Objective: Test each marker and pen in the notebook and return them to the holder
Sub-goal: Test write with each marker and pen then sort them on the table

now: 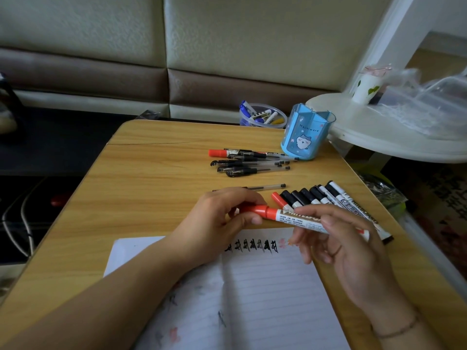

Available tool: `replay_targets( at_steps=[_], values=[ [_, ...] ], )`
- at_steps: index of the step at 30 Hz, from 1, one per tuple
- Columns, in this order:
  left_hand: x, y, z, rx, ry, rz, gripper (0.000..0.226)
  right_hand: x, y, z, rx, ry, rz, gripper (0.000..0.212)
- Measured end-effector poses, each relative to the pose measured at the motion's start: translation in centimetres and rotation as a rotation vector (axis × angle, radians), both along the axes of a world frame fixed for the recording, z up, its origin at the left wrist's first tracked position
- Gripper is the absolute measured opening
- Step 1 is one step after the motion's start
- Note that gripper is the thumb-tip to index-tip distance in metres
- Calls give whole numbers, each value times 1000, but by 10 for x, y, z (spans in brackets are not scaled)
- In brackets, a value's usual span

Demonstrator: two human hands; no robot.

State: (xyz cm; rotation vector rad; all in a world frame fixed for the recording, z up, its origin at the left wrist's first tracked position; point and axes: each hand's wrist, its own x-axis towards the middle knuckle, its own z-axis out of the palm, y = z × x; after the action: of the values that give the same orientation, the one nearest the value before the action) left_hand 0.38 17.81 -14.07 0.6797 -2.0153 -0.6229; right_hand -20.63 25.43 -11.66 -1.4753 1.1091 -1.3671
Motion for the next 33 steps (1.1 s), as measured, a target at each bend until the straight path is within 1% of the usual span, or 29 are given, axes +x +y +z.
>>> replay_targets(
  at_steps=[3,5,8,11,13,16,19,20,21,24,25,27,29,31,33],
  values=[
    [0,2,3,-33,-18,-38,22,-2,-1,2,40,-66,2,33],
    [-1,4,4,-41,-54,-61,25,-3,-2,2,59,-54,-15,34],
    [-3,5,6,-64,-94,-87,28,0,-1,4,60,-17,4,31],
    [-3,5,8,-90,-64,-79,26,4,0,4,57,-15,50,48],
    [-3,5,10,-112,-57,-68,26,5,-1,4,63,-22,55,52],
    [-3,6,11,-117,-57,-64,25,4,-1,4,65,-18,52,51],
    [-4,7,10,-117,-65,-53,24,3,-1,3,66,5,48,38],
    [-5,8,10,-125,-61,-46,24,2,-1,3,66,11,48,37],
    [-5,9,10,-133,-56,-41,25,1,-1,3,64,15,51,38],
    [-8,11,9,-133,-59,-37,25,1,-1,4,56,27,53,52],
    [-7,10,9,-133,-61,-40,26,2,-1,3,55,38,57,52],
    [-6,8,8,-137,-51,-38,28,5,0,1,34,41,59,43],
    [-4,5,6,-158,-10,2,27,10,1,3,-7,49,7,32],
    [-2,2,5,-176,40,44,22,7,2,8,-44,107,-160,20],
    [0,0,4,-171,92,91,20,0,0,11,-78,213,-318,19]
  ],
)
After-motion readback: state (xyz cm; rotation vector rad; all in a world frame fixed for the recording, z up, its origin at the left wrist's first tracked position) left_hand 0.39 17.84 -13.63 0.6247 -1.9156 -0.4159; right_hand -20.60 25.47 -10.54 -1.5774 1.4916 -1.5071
